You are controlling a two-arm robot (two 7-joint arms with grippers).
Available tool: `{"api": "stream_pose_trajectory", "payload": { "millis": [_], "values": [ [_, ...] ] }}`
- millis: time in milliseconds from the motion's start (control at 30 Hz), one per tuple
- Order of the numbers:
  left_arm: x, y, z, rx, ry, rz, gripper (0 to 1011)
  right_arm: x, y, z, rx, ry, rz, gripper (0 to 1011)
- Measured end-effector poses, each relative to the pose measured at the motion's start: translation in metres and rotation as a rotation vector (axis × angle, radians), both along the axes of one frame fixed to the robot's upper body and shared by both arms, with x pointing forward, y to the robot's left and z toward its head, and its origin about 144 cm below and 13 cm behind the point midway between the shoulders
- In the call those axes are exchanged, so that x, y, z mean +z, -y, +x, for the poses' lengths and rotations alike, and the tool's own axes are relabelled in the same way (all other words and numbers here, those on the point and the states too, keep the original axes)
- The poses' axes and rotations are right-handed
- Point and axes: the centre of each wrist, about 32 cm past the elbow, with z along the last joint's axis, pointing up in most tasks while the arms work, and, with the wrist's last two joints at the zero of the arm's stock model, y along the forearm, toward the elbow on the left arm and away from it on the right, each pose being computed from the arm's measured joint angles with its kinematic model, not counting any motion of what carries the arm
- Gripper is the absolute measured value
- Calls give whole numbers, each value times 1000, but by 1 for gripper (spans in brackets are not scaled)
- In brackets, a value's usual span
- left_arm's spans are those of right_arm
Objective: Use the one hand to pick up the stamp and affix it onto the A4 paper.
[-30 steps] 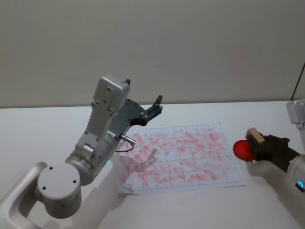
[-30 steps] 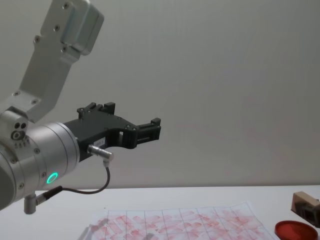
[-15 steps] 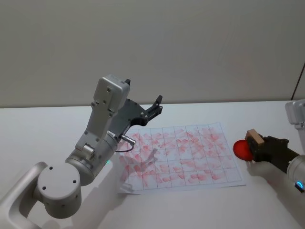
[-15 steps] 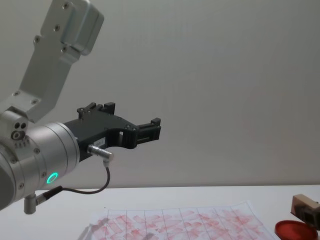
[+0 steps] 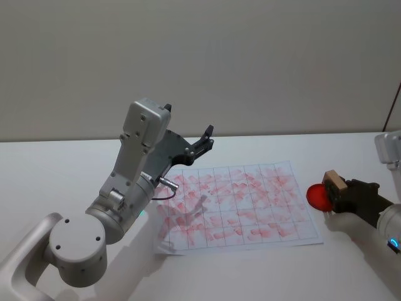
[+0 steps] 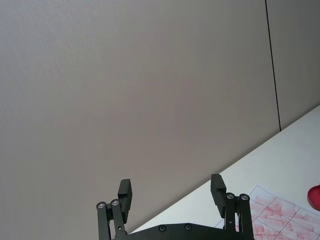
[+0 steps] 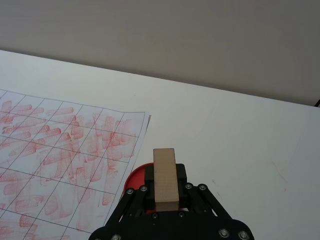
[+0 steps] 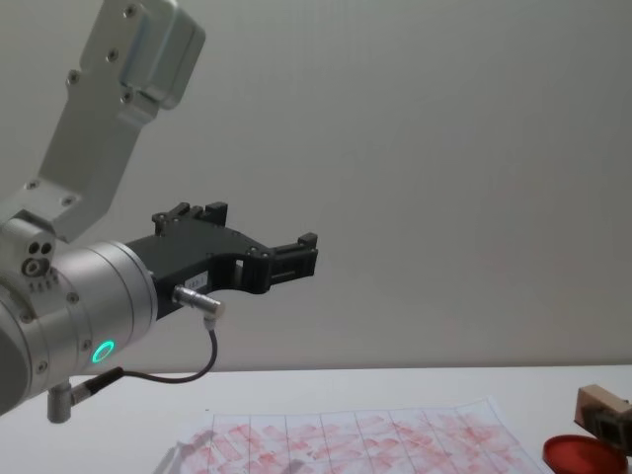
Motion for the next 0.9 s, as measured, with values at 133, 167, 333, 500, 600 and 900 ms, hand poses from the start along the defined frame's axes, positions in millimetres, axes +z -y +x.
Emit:
{"api": "stream_pose_trajectory", "payload": {
  "millis": [133, 167, 333, 500, 600, 900],
  "values": [
    [0, 0, 0, 0, 0, 0, 1001, 0, 0, 0, 0, 0, 0, 219],
    [0, 0, 0, 0, 0, 0, 1001, 0, 0, 0, 0, -1, 0, 219],
    [0, 0, 0, 0, 0, 0, 1001, 0, 0, 0, -1, -1, 0, 219],
    [0, 0, 0, 0, 0, 0, 1001, 0, 0, 0, 0, -1, 0, 219],
    [0, 0, 0, 0, 0, 0, 1001, 0, 0, 0, 0, -1, 0, 219],
    [0, 0, 0, 0, 0, 0, 1001, 0, 0, 0, 0, -1, 0, 218]
  ]
}}
